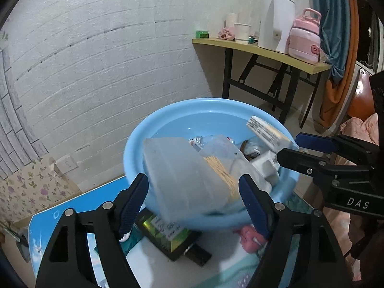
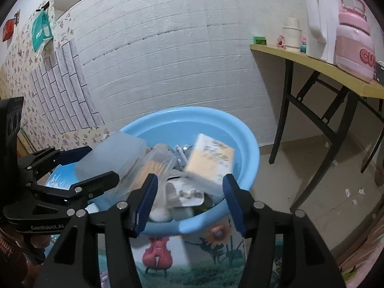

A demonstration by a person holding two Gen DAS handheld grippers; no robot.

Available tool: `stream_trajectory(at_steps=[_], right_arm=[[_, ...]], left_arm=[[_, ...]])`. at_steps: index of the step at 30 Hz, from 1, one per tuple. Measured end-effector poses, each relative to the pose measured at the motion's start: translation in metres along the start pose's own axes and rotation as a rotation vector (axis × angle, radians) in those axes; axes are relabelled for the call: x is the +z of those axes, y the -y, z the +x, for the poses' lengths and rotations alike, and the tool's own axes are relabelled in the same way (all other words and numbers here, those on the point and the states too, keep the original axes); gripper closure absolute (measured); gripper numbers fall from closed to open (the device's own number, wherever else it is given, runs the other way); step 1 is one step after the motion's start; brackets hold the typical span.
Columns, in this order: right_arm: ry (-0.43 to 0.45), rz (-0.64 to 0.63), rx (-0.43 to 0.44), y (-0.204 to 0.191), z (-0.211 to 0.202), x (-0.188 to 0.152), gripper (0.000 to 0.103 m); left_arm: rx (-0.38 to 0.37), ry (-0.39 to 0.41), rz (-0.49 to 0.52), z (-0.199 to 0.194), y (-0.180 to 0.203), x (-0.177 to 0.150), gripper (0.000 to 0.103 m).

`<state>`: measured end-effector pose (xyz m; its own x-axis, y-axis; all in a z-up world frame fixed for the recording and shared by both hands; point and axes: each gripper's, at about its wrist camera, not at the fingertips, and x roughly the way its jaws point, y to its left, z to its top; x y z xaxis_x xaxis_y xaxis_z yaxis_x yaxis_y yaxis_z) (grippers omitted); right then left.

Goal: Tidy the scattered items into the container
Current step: 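Lower the plastic box and tissue pack into the basin and open both tools, then withdraw both tools and bring the right tool to the dark green bottle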

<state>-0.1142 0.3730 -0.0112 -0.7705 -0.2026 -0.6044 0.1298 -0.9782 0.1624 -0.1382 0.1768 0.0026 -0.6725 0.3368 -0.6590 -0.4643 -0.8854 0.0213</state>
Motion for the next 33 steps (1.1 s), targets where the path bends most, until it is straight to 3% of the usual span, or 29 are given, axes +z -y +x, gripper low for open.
stream_trajectory(at_steps=[13, 19, 33], right_arm=[[-0.007, -0.06, 0.019, -0.053, -0.037, -0.016, 0.047], [-0.015, -0.036, 0.022, -0.061, -0.04, -0.029, 0.047], [-0.076, -0.059, 0.041, -0.081, -0.037, -0.055, 0.047]], left_arm=[[0.037, 0.036, -0.069, -0.068, -0.024, -0.036, 0.025], [0.049, 0.037, -0.092, -0.092, -0.035, -0.061, 0.019], [0.098, 0.009, -0.164, -0.109, -0.061, -0.109, 0.019]])
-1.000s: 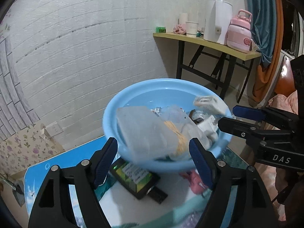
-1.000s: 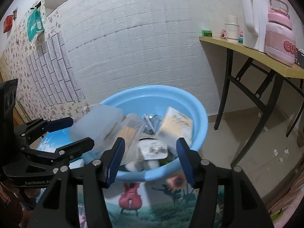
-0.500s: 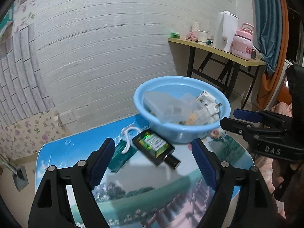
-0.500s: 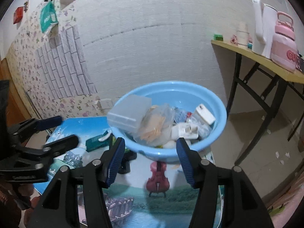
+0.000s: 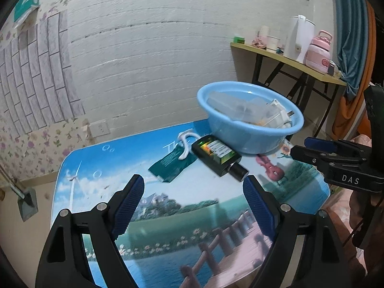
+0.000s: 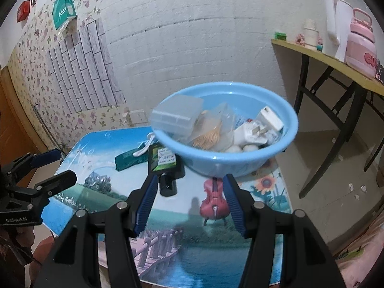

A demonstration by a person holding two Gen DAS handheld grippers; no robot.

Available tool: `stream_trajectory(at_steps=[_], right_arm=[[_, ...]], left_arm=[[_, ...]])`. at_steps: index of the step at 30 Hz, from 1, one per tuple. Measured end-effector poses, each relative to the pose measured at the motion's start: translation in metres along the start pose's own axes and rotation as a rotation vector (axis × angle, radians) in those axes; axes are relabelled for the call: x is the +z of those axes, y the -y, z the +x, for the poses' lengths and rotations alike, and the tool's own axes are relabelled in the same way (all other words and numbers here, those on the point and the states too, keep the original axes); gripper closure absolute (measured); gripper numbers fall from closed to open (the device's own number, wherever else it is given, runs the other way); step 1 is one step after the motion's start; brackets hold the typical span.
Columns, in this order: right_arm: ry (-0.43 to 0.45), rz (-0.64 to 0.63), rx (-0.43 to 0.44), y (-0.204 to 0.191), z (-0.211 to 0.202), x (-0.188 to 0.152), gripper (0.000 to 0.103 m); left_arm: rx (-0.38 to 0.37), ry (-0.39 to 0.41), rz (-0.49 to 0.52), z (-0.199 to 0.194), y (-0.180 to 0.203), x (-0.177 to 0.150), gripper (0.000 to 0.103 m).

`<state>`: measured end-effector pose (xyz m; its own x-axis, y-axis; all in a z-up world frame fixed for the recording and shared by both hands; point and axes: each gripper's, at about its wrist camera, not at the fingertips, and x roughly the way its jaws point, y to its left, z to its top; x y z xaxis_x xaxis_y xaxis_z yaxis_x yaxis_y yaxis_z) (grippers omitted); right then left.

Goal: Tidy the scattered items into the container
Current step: 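Withdraw both tools and bring the right tool to the dark green bottle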

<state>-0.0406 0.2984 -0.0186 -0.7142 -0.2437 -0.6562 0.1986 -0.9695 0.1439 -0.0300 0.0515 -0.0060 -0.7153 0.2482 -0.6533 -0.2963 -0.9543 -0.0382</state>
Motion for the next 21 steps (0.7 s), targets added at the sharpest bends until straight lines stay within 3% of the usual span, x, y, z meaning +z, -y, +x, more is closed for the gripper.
stream_trajectory(at_steps=[11, 21], right_arm=[[-0.094, -0.041, 0.012, -0.021, 0.034, -0.018, 0.047], [-0.163, -0.039, 0.026, -0.03, 0.069, -0.022, 0.05]], left_arm=[[0.045, -0.07, -0.052, 0.018, -0.031, -0.021, 0.019], [0.063, -0.143, 0.001, 0.048, -0.049, -0.02, 0.019]])
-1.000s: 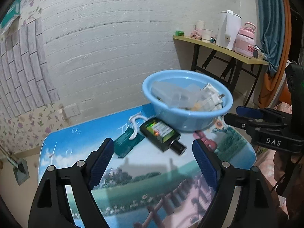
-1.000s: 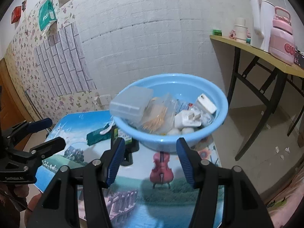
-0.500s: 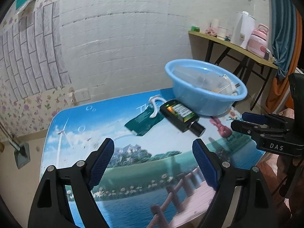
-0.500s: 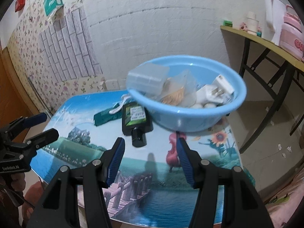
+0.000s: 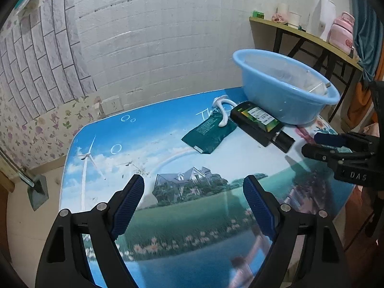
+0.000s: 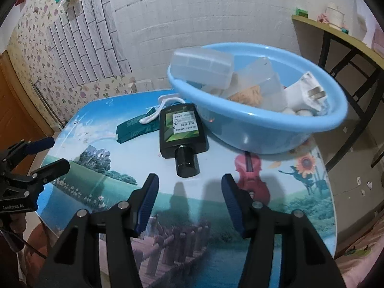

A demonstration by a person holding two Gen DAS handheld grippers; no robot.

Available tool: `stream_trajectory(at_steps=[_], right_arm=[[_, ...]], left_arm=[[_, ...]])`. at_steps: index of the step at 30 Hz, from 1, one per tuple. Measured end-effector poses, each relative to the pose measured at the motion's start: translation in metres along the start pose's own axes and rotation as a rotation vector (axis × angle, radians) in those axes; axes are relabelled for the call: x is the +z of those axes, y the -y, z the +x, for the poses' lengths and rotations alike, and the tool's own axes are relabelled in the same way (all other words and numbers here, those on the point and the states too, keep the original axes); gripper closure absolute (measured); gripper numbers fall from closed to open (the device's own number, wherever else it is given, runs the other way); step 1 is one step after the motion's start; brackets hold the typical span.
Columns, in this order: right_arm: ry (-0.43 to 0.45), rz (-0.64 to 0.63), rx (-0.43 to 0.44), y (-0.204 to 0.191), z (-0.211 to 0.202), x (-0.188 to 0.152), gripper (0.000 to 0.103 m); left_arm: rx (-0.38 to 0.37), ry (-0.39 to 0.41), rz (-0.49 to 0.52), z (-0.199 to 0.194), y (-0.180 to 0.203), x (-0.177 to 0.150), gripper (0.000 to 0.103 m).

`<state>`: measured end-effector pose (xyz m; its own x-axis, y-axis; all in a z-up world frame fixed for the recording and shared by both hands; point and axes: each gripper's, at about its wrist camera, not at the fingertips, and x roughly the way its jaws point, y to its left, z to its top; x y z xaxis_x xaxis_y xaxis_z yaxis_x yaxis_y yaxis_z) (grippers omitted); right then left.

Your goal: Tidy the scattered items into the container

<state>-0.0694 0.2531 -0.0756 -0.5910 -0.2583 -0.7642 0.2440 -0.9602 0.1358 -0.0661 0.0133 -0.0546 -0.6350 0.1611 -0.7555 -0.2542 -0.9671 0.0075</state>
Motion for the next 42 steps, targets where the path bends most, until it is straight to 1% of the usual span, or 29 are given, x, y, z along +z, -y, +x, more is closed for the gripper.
stream_trajectory(at_steps=[4, 7, 11, 17, 19, 20, 21, 23, 29, 30, 31, 33, 34, 38, 42], right_arm=[[-0.057, -0.019, -0.01, -0.003, 0.02, 0.001, 0.061], [-0.081, -0.033, -0.017, -0.003, 0.031, 0.002, 0.064], [-0.083, -0.049, -0.006, -0.002, 0.035, 0.006, 0.068], [-0.087, -0.047, 0.016, -0.003, 0.039, 0.011, 0.07], [-0.089, -0.055, 0.027, -0.005, 0.042, 0.011, 0.074], [-0.089, -0.055, 0.042, -0.005, 0.042, 0.011, 0.079], [-0.09, -0.053, 0.06, -0.005, 0.042, 0.011, 0.08], [-0.089, -0.061, 0.063, -0.007, 0.041, 0.01, 0.08], [-0.09, -0.056, 0.086, -0.005, 0.038, 0.01, 0.08], [-0.09, -0.056, 0.087, -0.005, 0.037, 0.01, 0.08], [-0.09, -0.056, 0.088, -0.004, 0.036, 0.009, 0.08], [-0.09, -0.056, 0.091, -0.004, 0.035, 0.008, 0.08], [-0.09, -0.057, 0.092, -0.004, 0.034, 0.007, 0.08], [-0.091, -0.059, 0.093, -0.004, 0.031, 0.004, 0.08], [-0.09, -0.059, 0.093, -0.002, 0.024, -0.002, 0.08]], left_arm=[[-0.01, -0.027, -0.007, 0.019, -0.003, 0.006, 0.019], [-0.017, -0.046, 0.013, 0.035, -0.002, 0.012, 0.019], [-0.015, -0.059, 0.053, 0.051, -0.001, 0.021, 0.019], [-0.027, -0.085, 0.096, 0.078, 0.002, 0.035, 0.019], [-0.04, -0.092, 0.113, 0.085, 0.005, 0.039, 0.019], [-0.045, -0.097, 0.129, 0.09, 0.008, 0.041, 0.019], [-0.046, -0.101, 0.143, 0.094, 0.01, 0.042, 0.019], [-0.046, -0.104, 0.161, 0.1, 0.013, 0.046, 0.019], [-0.086, -0.092, 0.192, 0.109, 0.02, 0.058, 0.019], [-0.1, -0.093, 0.194, 0.111, 0.021, 0.059, 0.02], [-0.122, -0.092, 0.194, 0.11, 0.022, 0.059, 0.032], [-0.148, -0.094, 0.185, 0.109, 0.021, 0.059, 0.044], [-0.143, -0.092, 0.185, 0.108, 0.022, 0.059, 0.045], [-0.14, -0.09, 0.189, 0.101, 0.025, 0.051, 0.046], [-0.12, -0.098, 0.16, 0.087, 0.024, 0.037, 0.046]])
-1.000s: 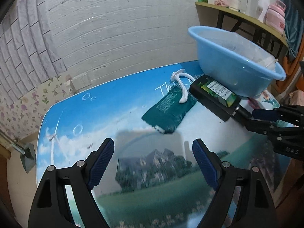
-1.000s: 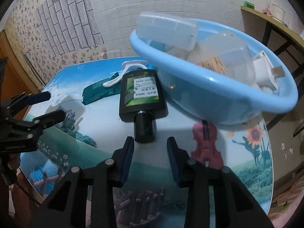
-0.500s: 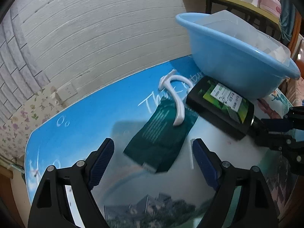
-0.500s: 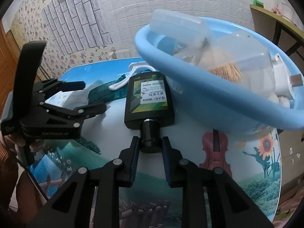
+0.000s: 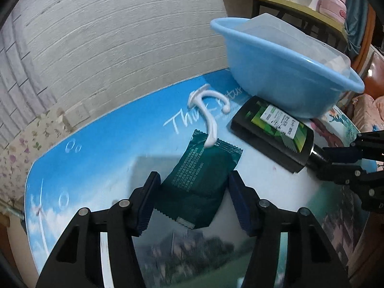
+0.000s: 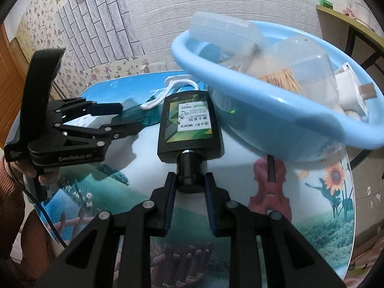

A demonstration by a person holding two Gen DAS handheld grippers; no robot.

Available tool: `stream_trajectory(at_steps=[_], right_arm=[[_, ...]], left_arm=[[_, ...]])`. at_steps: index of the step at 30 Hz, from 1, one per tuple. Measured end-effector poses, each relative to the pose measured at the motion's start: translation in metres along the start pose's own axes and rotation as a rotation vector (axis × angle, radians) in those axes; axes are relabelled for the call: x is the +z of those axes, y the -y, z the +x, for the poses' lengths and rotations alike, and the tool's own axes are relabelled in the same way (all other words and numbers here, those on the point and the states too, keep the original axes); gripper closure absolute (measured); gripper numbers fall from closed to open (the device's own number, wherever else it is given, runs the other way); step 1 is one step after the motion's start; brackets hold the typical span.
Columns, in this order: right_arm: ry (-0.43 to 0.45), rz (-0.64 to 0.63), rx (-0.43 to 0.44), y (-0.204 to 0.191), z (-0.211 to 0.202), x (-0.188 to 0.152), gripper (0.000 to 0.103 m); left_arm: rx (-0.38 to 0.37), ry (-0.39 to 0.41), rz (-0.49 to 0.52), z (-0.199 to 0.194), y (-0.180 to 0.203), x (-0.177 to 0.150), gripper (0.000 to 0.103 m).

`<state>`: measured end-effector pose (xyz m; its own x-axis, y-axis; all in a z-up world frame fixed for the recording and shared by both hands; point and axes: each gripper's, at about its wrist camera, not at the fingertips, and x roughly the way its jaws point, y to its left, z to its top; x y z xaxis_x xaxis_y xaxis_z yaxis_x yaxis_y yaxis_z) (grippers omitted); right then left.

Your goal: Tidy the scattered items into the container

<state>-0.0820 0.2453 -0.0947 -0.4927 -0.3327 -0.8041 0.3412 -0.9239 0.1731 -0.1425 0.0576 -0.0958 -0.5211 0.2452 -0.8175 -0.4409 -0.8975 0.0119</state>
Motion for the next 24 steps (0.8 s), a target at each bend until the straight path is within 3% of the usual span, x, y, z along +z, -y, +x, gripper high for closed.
stream_trajectory(at_steps=[4, 5, 12, 24], right_arm=[[-0.014, 0.002, -0.008, -0.005, -0.003, -0.005, 0.08], [-0.017, 0.003, -0.01, -0.005, -0.005, -0.008, 0.08], [-0.019, 0.013, -0.005, -0.011, -0.025, -0.036, 0.08], [-0.013, 0.021, -0.025, -0.011, -0.052, -0.073, 0.08]], left_arm=[[0.024, -0.009, -0.034, -0.019, 0.01, -0.022, 0.046], [0.07, -0.019, -0.08, -0.02, 0.01, -0.025, 0.046], [0.159, 0.021, -0.201, -0.049, 0.029, -0.065, 0.046], [0.186, -0.002, -0.266, -0.066, 0.029, -0.09, 0.045]])
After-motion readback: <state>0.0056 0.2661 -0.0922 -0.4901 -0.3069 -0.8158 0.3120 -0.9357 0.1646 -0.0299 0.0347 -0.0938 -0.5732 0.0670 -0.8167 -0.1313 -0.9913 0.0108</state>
